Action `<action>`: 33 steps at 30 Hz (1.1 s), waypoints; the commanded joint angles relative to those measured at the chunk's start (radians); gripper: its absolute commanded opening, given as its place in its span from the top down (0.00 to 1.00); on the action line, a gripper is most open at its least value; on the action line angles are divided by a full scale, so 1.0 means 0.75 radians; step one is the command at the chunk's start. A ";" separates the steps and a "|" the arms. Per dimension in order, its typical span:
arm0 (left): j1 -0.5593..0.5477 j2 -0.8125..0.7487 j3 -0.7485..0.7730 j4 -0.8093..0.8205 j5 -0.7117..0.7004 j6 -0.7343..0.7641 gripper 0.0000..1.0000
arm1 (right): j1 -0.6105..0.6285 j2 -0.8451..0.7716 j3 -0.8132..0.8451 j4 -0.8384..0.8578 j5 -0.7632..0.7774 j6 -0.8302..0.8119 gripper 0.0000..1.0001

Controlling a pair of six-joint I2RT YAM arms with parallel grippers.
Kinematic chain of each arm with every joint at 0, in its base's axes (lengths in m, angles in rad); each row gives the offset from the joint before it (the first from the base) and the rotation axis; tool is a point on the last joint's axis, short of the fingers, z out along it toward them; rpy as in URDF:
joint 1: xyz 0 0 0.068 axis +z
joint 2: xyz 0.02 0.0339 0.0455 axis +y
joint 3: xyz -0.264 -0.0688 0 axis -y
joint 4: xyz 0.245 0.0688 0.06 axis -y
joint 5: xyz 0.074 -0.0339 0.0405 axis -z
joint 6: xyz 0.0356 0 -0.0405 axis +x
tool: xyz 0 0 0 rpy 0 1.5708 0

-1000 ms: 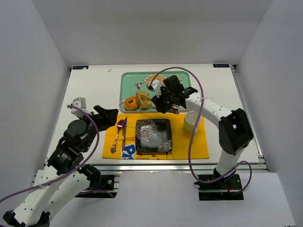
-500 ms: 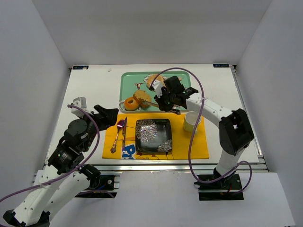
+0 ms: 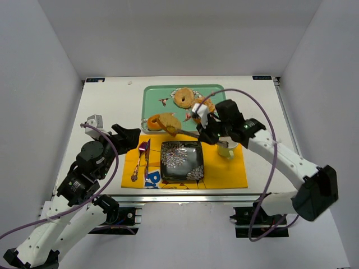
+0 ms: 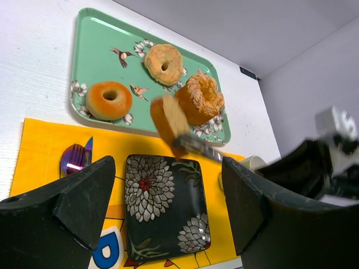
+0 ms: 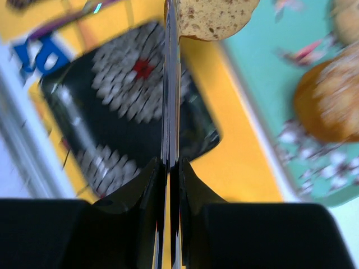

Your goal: Place the bread

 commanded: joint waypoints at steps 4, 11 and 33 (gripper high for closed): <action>-0.005 -0.030 0.038 -0.035 -0.014 0.000 0.14 | 0.027 -0.272 -0.328 -0.160 -0.105 -0.203 0.94; -0.005 -0.022 0.032 -0.033 0.004 0.000 0.14 | 0.097 -0.371 -0.446 -0.223 -0.064 -0.281 0.85; -0.005 -0.028 0.042 -0.029 0.004 0.010 0.14 | 0.107 -0.499 -0.331 -0.101 -0.101 -0.171 0.54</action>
